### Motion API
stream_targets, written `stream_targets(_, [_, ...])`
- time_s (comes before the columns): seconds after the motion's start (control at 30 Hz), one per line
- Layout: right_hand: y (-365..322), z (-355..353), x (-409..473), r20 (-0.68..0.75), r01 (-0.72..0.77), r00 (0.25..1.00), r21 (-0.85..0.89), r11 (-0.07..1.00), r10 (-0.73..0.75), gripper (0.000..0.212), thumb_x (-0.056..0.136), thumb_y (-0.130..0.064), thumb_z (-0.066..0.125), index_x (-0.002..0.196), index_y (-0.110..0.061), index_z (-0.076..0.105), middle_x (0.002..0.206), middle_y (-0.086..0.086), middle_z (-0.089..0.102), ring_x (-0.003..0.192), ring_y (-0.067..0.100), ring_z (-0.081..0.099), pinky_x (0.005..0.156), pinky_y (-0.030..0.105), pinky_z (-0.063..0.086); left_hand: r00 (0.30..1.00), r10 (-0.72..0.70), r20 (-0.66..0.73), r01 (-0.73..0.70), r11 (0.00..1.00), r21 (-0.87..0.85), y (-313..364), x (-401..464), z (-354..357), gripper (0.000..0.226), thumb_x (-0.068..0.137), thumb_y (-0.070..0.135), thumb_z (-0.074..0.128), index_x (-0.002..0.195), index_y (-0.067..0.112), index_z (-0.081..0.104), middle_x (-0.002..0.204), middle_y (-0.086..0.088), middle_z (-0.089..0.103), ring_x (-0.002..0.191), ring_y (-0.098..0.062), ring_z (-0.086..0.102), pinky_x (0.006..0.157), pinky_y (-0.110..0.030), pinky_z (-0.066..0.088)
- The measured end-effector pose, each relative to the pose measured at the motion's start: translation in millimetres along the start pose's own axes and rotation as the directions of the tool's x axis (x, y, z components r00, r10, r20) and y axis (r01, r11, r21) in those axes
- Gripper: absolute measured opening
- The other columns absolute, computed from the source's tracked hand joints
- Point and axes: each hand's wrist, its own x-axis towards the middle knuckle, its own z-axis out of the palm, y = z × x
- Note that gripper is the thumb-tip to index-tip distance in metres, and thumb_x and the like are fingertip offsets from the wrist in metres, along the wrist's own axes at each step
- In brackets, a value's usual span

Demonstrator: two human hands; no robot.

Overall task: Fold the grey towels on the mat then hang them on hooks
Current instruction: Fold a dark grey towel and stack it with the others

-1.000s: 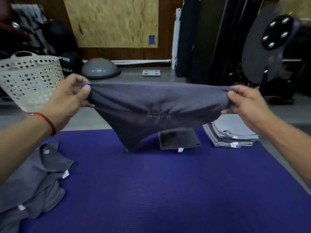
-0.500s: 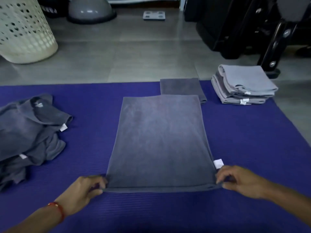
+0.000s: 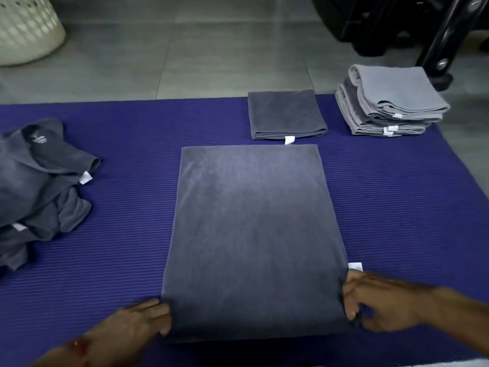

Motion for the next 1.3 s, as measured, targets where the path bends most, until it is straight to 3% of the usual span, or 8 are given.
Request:
stream_targets(0.07, [-3, -35, 7, 0.158, -0.09, 0.985, 0.094, 0.991, 0.075, 0.013, 0.083, -0.042, 0.059, 0.091, -0.036, 0.067, 0.099, -0.012, 0.071, 0.091, -0.005, 0.059, 0.085, 0.019, 0.05, 0.991, -0.047, 0.127, 0.063, 0.99, -0.124, -9, 17, -35, 0.042, 0.065, 0.019, 0.05, 0.101, 0.041, 0.055, 0.123, 0.028, 0.056, 0.116, 0.014, 0.052, 0.099, -0.009, 0.04])
stream_targets(0.17, [19, -90, 33, -0.16, -0.231, 0.954, 0.144, 0.962, 0.253, 0.012, 0.096, -0.029, 0.063, 0.091, -0.038, 0.07, 0.092, -0.013, 0.073, 0.083, -0.005, 0.065, 0.077, 0.011, 0.047, 0.966, -0.247, -0.071, 0.223, 0.942, -0.251, -49, 65, -79, 0.039, 0.068, 0.005, 0.055, 0.085, 0.04, 0.057, 0.093, 0.02, 0.06, 0.085, 0.006, 0.059, 0.076, -0.012, 0.045])
stream_targets(0.33, [73, -162, 98, -0.466, -0.408, 0.681, 0.399, 0.821, 0.565, 0.021, 0.099, -0.026, 0.061, 0.118, -0.02, 0.066, 0.117, 0.002, 0.07, 0.104, 0.02, 0.065, 0.092, 0.032, 0.049, 0.621, -0.772, -0.134, 0.582, 0.57, -0.58, -130, 182, -130, 0.021, 0.09, 0.01, 0.062, 0.11, 0.018, 0.064, 0.098, -0.004, 0.068, 0.096, -0.029, 0.066, 0.094, -0.034, 0.051])
stream_targets(0.63, [115, -205, 197, -0.436, -0.537, 0.38, 0.614, 0.579, 0.815, 0.057, 0.1, -0.051, 0.047, 0.134, -0.005, 0.054, 0.143, 0.022, 0.047, 0.133, 0.044, 0.041, 0.107, 0.053, 0.041, 0.31, -0.94, -0.143, 0.429, 0.272, -0.862, -179, 273, -147, 0.018, 0.091, 0.031, 0.07, 0.093, 0.014, 0.072, 0.092, -0.006, 0.068, 0.095, -0.025, 0.068, 0.091, -0.044, 0.058])
stream_targets(0.83, [121, -207, 200, -0.533, -0.367, 0.347, 0.68, 0.635, 0.772, 0.026, 0.1, -0.037, 0.056, 0.12, -0.019, 0.057, 0.13, 0.014, 0.055, 0.127, 0.038, 0.047, 0.104, 0.053, 0.043, 0.504, -0.852, -0.144, 0.346, 0.351, -0.87, -186, 272, -160, 0.011, 0.097, 0.016, 0.066, 0.089, 0.008, 0.067, 0.082, -0.005, 0.063, 0.079, -0.016, 0.059, 0.061, -0.022, 0.055])
stream_targets(0.97, [123, -202, 196, -0.576, -0.121, 0.369, 0.749, 0.652, 0.73, 0.02, 0.094, -0.023, 0.065, 0.109, -0.023, 0.051, 0.103, 0.001, 0.06, 0.097, 0.023, 0.059, 0.074, 0.031, 0.044, 0.585, -0.808, -0.072, 0.295, 0.295, -0.909, -189, 259, -172, 0.013, 0.098, 0.007, 0.061, 0.088, 0.014, 0.057, 0.083, -0.008, 0.059, 0.077, -0.017, 0.06, 0.064, -0.026, 0.059])
stream_targets(1.17, [130, -210, 190, -0.629, -0.032, 0.239, 0.756, 0.654, 0.739, 0.033, 0.085, -0.015, 0.077, 0.11, -0.021, 0.057, 0.097, 0.001, 0.065, 0.091, 0.018, 0.062, 0.076, 0.026, 0.044, 0.414, -0.872, -0.259, 0.36, 0.419, -0.834, -194, 262, -178, 0.014, 0.087, 0.006, 0.073, 0.084, 0.015, 0.063, 0.076, -0.004, 0.062, 0.067, -0.014, 0.061, 0.057, -0.018, 0.057])
stream_targets(1.3, [121, -202, 198, -0.685, -0.151, 0.199, 0.685, 0.713, 0.701, 0.037, 0.088, -0.014, 0.072, 0.119, -0.009, 0.053, 0.111, 0.013, 0.064, 0.105, 0.028, 0.061, 0.09, 0.036, 0.046, 0.305, -0.91, -0.281, 0.566, 0.41, -0.715, -188, 283, -169, 0.013, 0.086, 0.018, 0.072, 0.098, 0.018, 0.065, 0.081, 0.004, 0.064, 0.089, -0.023, 0.065, 0.087, -0.034, 0.055])
